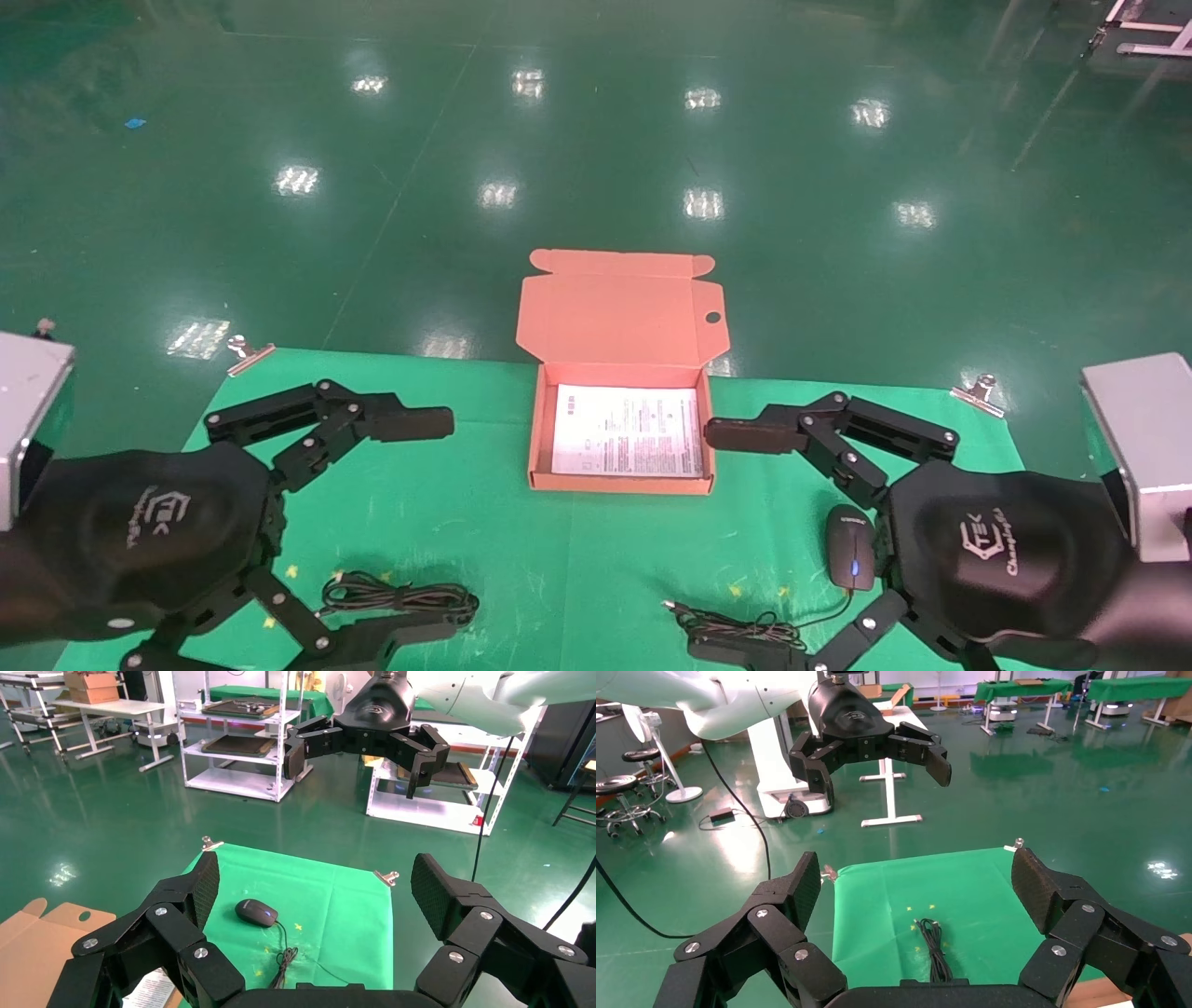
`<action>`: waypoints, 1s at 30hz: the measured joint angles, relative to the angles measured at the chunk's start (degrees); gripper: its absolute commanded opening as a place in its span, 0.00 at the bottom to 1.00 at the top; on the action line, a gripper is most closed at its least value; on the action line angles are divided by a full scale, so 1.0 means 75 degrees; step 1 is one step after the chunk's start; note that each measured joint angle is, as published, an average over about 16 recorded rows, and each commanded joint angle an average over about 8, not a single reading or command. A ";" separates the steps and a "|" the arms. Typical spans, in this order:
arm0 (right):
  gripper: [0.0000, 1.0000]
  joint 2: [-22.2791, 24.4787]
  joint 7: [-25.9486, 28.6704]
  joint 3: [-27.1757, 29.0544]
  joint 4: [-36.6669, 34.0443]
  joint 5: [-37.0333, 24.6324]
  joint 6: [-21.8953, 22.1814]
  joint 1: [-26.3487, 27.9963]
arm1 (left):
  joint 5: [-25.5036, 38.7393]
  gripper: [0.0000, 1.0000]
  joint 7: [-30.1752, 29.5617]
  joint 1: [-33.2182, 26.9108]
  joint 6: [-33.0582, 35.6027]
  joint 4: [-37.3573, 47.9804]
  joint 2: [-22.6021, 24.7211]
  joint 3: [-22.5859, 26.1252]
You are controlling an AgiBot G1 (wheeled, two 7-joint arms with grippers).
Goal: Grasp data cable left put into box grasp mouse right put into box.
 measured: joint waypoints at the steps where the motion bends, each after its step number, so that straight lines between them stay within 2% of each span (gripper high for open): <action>1: 1.00 0.0000 0.0000 0.0000 0.0000 0.0000 0.0000 0.0000 | 0.0000 1.00 0.0000 0.0000 0.0000 0.0000 0.0000 0.0000; 30: 1.00 0.0009 -0.0052 -0.0023 0.0018 -0.0093 -0.0008 0.0015 | 0.0080 1.00 0.0016 -0.0029 0.0016 0.0011 0.0001 0.0033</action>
